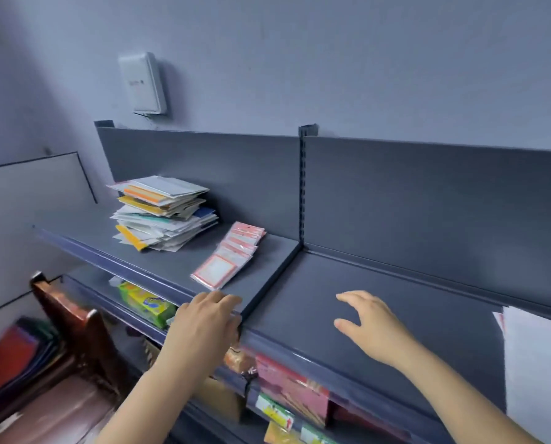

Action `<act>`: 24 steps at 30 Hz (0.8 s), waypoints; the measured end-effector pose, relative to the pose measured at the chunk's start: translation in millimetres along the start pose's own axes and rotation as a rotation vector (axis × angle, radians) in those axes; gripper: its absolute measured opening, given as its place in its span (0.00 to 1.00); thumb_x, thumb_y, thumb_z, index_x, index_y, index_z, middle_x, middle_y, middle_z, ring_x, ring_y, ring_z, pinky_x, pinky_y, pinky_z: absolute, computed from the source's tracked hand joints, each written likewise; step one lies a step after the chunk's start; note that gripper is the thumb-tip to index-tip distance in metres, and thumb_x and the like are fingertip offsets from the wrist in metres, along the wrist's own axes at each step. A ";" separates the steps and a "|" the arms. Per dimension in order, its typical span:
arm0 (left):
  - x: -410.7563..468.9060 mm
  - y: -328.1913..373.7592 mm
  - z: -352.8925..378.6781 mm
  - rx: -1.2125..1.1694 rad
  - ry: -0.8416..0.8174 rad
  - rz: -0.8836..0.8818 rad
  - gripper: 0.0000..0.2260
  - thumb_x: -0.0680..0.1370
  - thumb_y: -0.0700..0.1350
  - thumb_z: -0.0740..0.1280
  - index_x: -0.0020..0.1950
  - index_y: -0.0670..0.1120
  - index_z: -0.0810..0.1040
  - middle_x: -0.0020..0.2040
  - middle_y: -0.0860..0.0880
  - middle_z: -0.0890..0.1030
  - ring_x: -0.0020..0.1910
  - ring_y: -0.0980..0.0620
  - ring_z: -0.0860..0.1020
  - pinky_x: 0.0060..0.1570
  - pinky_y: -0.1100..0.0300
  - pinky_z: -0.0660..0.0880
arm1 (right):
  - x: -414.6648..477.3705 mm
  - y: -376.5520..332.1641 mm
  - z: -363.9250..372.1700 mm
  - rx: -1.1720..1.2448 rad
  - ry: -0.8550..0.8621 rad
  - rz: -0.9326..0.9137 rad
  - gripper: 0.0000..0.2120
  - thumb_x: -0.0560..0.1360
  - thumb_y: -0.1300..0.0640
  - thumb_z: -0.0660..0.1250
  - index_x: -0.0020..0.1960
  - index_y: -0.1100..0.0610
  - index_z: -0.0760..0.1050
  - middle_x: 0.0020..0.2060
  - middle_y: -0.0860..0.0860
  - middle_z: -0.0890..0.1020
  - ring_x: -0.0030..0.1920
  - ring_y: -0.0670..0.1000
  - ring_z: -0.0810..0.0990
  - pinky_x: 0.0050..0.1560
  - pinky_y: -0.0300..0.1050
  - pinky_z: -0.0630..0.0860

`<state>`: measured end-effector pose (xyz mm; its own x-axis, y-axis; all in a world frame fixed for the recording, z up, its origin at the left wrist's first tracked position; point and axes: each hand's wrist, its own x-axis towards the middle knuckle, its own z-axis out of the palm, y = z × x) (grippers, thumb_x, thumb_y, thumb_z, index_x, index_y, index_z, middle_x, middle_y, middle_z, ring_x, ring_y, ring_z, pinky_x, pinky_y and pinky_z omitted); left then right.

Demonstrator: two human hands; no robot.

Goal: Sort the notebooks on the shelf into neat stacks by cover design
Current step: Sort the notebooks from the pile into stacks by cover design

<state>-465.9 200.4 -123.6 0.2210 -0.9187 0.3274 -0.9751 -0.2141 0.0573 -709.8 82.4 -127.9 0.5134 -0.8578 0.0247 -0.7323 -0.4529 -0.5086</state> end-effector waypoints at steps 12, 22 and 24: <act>39.1 -138.0 2.6 -0.041 0.049 -0.188 0.14 0.75 0.47 0.70 0.60 0.50 0.81 0.54 0.51 0.82 0.55 0.47 0.80 0.51 0.51 0.78 | 151.6 -127.7 65.6 0.018 -0.053 -0.193 0.24 0.78 0.52 0.64 0.72 0.54 0.64 0.70 0.49 0.68 0.70 0.50 0.65 0.69 0.41 0.61; 137.8 -249.8 6.9 0.002 0.043 -0.315 0.18 0.81 0.54 0.59 0.71 0.55 0.69 0.64 0.57 0.75 0.64 0.53 0.72 0.60 0.59 0.71 | 311.9 -208.9 79.4 0.008 -0.011 -0.333 0.25 0.78 0.52 0.63 0.73 0.54 0.63 0.71 0.49 0.67 0.70 0.51 0.64 0.69 0.46 0.64; 152.8 -266.9 7.4 -0.048 0.062 -0.350 0.18 0.81 0.54 0.60 0.71 0.55 0.69 0.64 0.56 0.75 0.64 0.54 0.72 0.61 0.60 0.70 | 335.2 -227.9 80.6 0.008 0.000 -0.366 0.27 0.78 0.50 0.63 0.74 0.54 0.62 0.71 0.49 0.66 0.71 0.51 0.63 0.69 0.46 0.63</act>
<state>-171.8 114.8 -95.8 0.5415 -0.7702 0.3369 -0.8407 -0.4951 0.2195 -334.8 -82.4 -73.0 0.7410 -0.6390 0.2065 -0.4964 -0.7283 -0.4724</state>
